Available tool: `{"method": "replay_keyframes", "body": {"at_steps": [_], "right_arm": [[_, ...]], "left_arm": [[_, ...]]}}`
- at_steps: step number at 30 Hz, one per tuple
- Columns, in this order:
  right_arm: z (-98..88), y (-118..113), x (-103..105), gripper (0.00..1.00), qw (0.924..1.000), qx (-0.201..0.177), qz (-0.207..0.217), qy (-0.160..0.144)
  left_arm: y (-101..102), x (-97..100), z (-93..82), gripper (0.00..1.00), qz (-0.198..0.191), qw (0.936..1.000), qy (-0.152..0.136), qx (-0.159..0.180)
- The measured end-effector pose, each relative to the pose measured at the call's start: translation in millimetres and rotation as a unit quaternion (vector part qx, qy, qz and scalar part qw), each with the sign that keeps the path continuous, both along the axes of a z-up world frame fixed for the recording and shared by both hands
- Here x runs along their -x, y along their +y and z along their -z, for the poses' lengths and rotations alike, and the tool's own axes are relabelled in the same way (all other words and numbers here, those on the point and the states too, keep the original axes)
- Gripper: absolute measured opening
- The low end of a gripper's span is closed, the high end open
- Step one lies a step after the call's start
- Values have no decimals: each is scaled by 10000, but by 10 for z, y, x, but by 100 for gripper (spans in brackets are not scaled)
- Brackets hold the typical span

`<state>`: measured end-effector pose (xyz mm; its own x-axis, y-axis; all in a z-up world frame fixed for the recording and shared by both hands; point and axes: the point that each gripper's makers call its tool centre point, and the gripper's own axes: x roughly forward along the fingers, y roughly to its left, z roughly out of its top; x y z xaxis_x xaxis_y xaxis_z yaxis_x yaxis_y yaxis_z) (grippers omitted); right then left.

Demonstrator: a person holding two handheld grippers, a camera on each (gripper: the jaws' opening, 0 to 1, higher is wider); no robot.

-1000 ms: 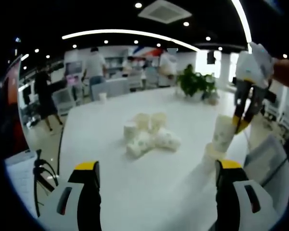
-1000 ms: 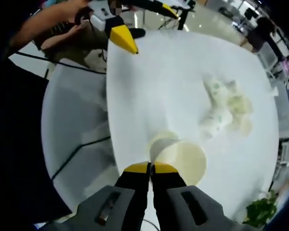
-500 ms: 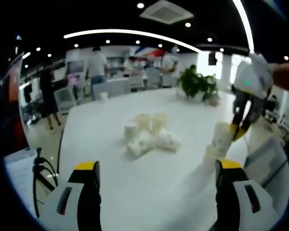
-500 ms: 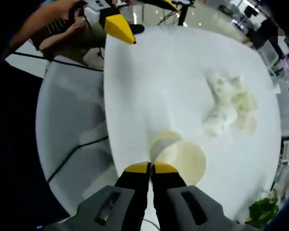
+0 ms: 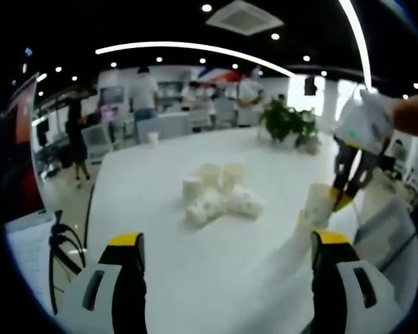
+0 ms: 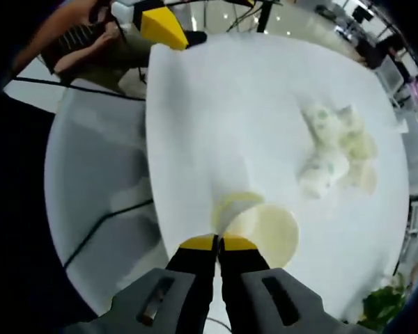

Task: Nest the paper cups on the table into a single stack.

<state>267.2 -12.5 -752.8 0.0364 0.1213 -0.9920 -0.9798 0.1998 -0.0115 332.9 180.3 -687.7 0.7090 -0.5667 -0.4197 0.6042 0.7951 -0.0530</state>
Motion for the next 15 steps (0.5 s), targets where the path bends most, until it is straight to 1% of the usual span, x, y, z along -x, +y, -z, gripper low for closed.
{"method": "replay_keyframes", "body": {"at_steps": [7, 15], "right_arm": [[94, -4, -34, 0, 10000, 22, 31, -2], [162, 21, -69, 0, 10000, 11, 63, -11]], "left_arm": [[8, 12, -4, 98, -33, 10000, -1, 14], [38, 25, 7, 98, -60, 10000, 12, 17]]}}
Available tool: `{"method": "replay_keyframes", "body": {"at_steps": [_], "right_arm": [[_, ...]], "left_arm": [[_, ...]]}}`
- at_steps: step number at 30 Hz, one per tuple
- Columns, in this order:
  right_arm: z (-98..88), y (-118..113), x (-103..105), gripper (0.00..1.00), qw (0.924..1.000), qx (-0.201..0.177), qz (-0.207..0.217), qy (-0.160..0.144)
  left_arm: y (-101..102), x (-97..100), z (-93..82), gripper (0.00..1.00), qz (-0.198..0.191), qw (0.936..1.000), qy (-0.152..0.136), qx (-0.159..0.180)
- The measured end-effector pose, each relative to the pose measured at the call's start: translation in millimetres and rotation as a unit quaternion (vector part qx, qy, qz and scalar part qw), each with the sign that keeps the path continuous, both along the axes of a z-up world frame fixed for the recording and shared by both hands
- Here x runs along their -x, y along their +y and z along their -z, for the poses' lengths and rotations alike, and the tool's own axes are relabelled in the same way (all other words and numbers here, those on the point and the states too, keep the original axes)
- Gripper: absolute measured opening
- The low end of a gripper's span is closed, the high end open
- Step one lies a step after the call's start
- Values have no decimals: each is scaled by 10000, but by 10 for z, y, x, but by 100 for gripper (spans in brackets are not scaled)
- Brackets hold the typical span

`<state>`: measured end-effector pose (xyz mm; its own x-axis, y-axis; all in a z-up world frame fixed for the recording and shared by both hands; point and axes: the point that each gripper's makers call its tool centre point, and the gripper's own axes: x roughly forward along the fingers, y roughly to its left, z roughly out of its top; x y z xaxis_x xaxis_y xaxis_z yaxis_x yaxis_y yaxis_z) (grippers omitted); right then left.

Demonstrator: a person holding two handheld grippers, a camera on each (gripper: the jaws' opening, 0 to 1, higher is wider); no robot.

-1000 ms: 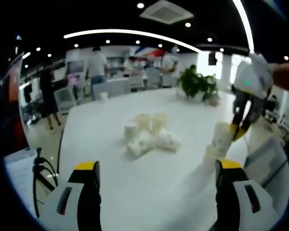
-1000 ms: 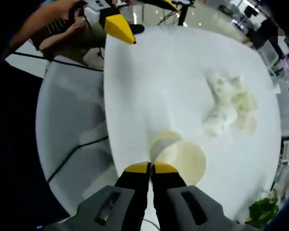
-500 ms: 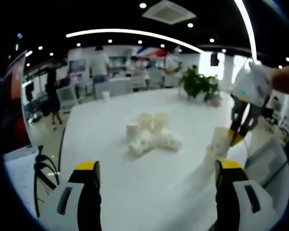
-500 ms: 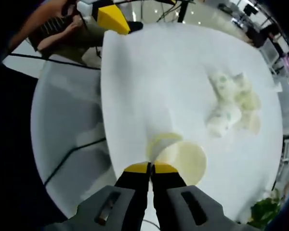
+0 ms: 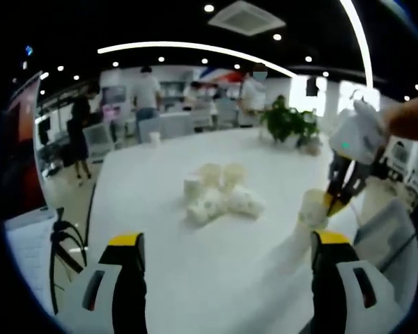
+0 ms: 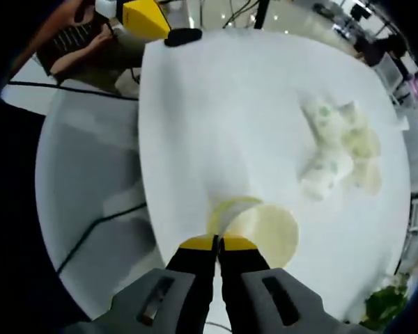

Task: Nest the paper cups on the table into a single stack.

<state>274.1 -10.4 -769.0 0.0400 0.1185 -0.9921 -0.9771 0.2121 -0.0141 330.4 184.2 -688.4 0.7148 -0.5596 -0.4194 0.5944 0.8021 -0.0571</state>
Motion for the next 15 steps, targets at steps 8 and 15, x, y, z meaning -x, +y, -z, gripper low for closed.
{"method": "replay_keyframes", "body": {"at_steps": [8, 15], "right_arm": [[66, 27, 28, 0, 10000, 7, 12, 21], [152, 35, 58, 0, 10000, -8, 43, 60]], "left_arm": [[9, 13, -4, 98, -18, 10000, -3, 11], [6, 30, -8, 97, -28, 10000, 5, 18]]}}
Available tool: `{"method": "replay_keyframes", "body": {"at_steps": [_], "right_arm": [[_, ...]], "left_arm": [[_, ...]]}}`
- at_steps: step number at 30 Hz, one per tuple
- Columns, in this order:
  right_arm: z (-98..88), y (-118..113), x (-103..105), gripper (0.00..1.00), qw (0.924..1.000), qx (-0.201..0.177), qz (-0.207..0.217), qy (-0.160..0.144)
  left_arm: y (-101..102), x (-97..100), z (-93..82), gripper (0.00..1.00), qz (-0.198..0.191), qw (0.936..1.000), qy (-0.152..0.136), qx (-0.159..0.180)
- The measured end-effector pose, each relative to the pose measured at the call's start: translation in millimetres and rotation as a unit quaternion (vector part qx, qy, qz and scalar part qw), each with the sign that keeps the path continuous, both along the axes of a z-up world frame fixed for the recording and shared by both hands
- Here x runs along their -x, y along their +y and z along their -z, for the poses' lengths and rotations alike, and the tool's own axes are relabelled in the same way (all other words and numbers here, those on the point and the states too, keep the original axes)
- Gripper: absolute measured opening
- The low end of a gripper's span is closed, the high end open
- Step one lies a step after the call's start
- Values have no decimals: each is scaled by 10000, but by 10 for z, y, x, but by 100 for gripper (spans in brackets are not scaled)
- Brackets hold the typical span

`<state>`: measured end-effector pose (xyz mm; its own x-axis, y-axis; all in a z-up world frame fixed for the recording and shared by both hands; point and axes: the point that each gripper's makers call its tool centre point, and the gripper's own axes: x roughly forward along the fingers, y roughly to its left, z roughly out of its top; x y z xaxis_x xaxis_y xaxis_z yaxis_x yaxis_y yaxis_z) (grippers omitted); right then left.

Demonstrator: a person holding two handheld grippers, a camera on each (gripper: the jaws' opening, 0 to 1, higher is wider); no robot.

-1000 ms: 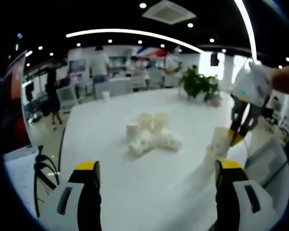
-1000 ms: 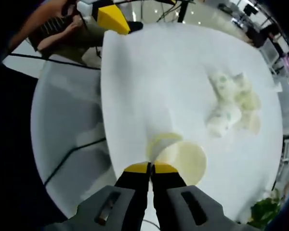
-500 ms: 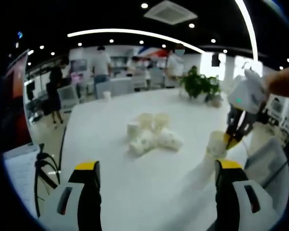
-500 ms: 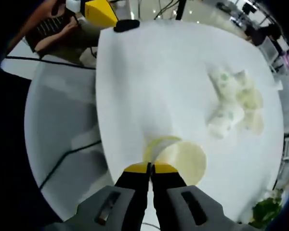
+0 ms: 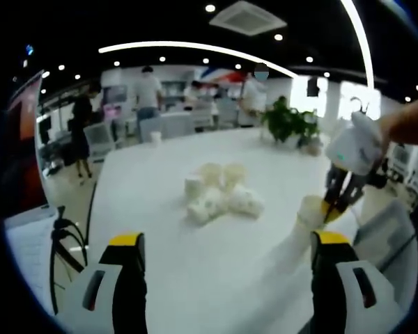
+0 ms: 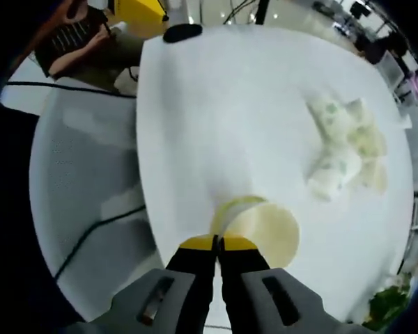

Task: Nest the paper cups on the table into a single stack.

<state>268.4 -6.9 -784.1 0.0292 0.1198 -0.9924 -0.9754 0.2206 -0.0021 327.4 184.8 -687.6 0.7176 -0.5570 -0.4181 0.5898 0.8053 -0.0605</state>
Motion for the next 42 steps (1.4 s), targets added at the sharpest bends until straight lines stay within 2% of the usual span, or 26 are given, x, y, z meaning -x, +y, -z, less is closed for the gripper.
{"method": "replay_keyframes", "body": {"at_steps": [9, 16, 20, 23, 27, 29, 31, 35, 42], "right_arm": [[28, 36, -25, 0, 10000, -59, 78, -15], [14, 32, -22, 0, 9999, -117, -38, -18], [-25, 42, -23, 11, 9996, -265, -46, 12], [-86, 68, -20, 18, 9987, -443, 197, 151], [-222, 73, -96, 29, 9975, -664, 252, 54], [-318, 68, -126, 32, 9963, -805, 312, 46], [-467, 87, -157, 34, 9924, -1108, 533, 83], [-690, 40, -222, 40, 9870, -1440, 718, 32], [-1129, -124, -453, 45, 9669, -2206, 1209, -424]], "left_arm": [[19, -16, -7, 97, -18, 10000, 7, -2], [17, -28, -19, 97, -20, 10000, -1, -12], [-1, -30, -9, 97, -8, 10000, 8, -19], [-18, -36, -12, 97, 8, 10000, 7, -21], [-39, -54, -29, 98, 28, 10000, -4, -22], [-43, -63, -35, 98, 39, 10000, -13, -28], [-52, -58, -43, 98, 38, 10000, -12, -30], [-73, -66, -42, 98, 52, 10000, -13, -32], [-149, -52, -61, 98, 108, 9999, -31, -20]]}}
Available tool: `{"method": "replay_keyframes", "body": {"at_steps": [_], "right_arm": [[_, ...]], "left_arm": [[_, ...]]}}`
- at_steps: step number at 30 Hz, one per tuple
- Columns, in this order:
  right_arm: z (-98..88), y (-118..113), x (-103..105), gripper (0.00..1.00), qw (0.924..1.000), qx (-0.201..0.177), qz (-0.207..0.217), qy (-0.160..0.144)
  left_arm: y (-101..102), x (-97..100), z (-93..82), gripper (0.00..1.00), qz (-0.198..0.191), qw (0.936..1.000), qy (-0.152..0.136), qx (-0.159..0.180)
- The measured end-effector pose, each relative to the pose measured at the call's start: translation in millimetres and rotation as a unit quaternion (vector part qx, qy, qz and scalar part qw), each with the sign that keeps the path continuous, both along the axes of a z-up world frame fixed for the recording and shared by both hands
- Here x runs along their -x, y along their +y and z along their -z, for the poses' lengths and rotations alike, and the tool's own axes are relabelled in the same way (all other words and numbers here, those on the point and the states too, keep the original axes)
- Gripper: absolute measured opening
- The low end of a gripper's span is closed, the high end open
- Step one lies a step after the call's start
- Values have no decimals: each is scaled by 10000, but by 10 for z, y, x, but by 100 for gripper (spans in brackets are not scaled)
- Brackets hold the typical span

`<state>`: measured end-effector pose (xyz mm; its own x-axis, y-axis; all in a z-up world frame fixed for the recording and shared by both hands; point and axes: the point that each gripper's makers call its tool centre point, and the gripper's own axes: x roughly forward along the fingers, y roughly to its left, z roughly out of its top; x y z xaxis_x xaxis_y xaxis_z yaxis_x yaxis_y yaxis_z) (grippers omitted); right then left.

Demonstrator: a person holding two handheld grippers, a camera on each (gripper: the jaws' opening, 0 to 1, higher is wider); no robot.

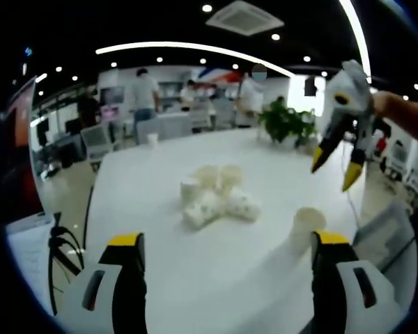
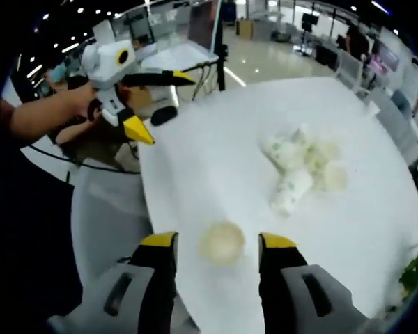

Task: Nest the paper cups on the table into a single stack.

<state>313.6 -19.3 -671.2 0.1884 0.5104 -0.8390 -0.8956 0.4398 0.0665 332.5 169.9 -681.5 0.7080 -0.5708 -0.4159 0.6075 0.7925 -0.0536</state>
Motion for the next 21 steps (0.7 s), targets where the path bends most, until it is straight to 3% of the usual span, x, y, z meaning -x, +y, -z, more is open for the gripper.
{"method": "replay_keyframes", "body": {"at_steps": [4, 11, 15, 21], "right_arm": [[-161, -138, -139, 49, 9983, -313, 325, -377], [-343, -378, -272, 52, 9882, -897, 936, -817], [-433, -548, -323, 52, 9800, -1165, 1223, -1054], [-562, -814, -412, 52, 9636, -1498, 1448, -1673]], "left_arm": [[-25, 0, -22, 98, 23, 10000, -20, -23], [-89, -6, -61, 99, 101, 9999, -88, -44], [-109, -27, -102, 99, 115, 9998, -150, -29], [-172, -35, -180, 99, 139, 9997, -213, 42]]}}
